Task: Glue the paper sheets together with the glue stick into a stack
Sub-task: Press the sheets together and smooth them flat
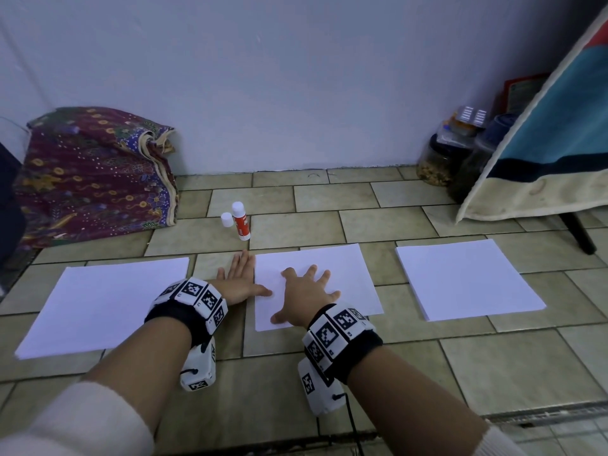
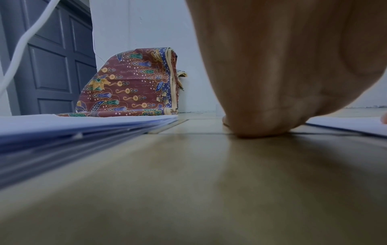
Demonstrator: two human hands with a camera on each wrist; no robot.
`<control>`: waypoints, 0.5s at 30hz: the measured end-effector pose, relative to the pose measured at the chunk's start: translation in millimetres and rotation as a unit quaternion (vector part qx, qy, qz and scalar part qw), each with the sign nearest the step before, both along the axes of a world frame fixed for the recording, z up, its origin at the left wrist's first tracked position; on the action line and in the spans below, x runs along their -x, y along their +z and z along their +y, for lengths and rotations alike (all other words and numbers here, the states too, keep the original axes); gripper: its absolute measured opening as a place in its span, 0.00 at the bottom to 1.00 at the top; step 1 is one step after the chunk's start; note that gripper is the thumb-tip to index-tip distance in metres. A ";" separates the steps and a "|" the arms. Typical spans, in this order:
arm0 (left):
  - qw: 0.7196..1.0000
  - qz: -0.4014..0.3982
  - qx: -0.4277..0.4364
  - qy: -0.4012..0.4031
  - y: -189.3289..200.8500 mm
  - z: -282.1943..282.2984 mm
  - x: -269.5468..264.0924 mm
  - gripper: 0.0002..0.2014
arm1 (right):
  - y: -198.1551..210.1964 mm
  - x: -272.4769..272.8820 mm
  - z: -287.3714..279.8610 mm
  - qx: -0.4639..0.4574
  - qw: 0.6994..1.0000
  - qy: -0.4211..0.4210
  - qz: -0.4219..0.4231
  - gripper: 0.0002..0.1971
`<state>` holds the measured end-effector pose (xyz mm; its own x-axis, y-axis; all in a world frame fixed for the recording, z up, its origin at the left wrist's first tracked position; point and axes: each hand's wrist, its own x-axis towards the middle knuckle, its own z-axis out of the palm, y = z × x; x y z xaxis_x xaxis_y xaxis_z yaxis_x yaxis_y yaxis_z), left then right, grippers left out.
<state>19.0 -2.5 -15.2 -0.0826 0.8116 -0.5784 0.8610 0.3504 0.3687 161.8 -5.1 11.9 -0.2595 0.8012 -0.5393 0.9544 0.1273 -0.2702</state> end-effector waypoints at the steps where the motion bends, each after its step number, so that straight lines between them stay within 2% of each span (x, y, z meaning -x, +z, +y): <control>1: 1.000 -0.001 0.000 -0.001 0.5 -0.3 -0.1 0.46 | -0.4 0.2 0.4 -0.001 1.000 -0.001 0.000 0.47; 5: 1.000 -0.002 0.004 -0.010 2.6 -0.6 -0.1 0.48 | 0.9 0.4 1.5 0.000 1.000 -0.002 -0.003 0.44; 11: 0.993 0.057 0.031 -0.098 3.8 -3.8 6.3 0.62 | 1.6 -2.7 2.1 0.002 1.000 -0.002 0.008 0.34; 15: 0.991 0.062 0.036 -0.113 4.5 -4.1 7.6 0.65 | 2.1 -5.2 3.4 0.016 1.000 0.007 0.009 0.32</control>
<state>11.3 -6.6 -10.7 0.0213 0.7742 -0.6325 0.9577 0.1659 0.2352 167.0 -1.7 13.9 -0.2805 0.7797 -0.5598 0.9476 0.1320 -0.2911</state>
